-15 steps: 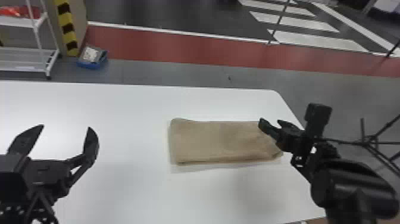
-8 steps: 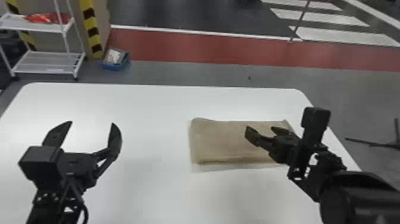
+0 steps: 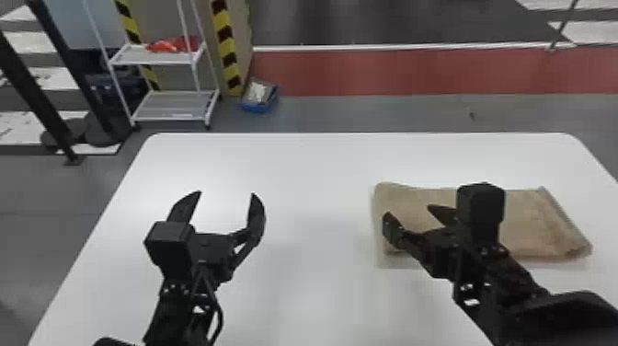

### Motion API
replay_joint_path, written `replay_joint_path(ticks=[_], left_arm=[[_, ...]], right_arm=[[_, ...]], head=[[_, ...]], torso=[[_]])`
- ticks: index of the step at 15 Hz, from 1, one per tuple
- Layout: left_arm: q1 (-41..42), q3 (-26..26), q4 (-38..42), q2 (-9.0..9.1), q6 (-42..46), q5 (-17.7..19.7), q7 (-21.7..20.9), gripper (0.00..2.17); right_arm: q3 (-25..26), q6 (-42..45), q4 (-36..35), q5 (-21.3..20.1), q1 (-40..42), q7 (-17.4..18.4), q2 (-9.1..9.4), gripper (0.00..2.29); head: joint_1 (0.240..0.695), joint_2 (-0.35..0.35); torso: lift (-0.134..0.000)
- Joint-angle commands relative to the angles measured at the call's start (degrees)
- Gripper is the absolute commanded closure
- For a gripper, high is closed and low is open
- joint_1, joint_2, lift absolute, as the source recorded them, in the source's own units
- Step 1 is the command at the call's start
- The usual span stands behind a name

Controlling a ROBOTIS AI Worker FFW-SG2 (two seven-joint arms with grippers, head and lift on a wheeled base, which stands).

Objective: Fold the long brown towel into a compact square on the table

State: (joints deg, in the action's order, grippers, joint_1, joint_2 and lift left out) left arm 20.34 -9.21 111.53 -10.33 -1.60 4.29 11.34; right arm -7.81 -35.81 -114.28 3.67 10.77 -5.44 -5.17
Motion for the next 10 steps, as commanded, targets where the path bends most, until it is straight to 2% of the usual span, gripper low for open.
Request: replay_joint_path(ticks=[1,4,6,8,9,10], left_arm=[[-0.83,-0.54,-1.76,0.4,0.05,1.33,-0.88,0.06],[-3.03,-3.53,-4.39,0.66,0.58,3.18,-1.23,0.06],[-5.58,-6.69,-7.65,1.45,1.81,4.23,-1.23,0.06],[-8.48,-10.47,-11.43,1.81,3.39,6.17,-1.14,0.06],[-9.62,-11.79,-13.01,2.86,4.62,6.52,-1.14,0.06],[-10.59,-13.02,-14.24,3.83,4.97,6.43,-1.23,0.06]], right_arm=[[2.89,2.45,-0.86,0.29,1.8,0.16,-0.02,0.22],[11.42,8.43,-1.39,2.84,6.02,0.69,-0.02,0.22],[18.01,13.18,-1.3,5.74,9.09,-0.28,-0.11,0.22],[23.19,19.68,-0.77,7.15,11.64,-3.79,-0.11,0.22],[25.92,22.14,-0.07,7.85,12.34,-6.25,-0.11,0.22],[28.56,24.95,0.9,9.08,13.05,-8.36,0.07,0.22]], head=[[0.695,0.068],[0.695,0.031],[0.695,-0.064],[0.695,-0.133],[0.695,-0.205],[0.695,-0.236]], torso=[[-0.115],[-0.115],[-0.115],[-0.115],[-0.115],[-0.115]])
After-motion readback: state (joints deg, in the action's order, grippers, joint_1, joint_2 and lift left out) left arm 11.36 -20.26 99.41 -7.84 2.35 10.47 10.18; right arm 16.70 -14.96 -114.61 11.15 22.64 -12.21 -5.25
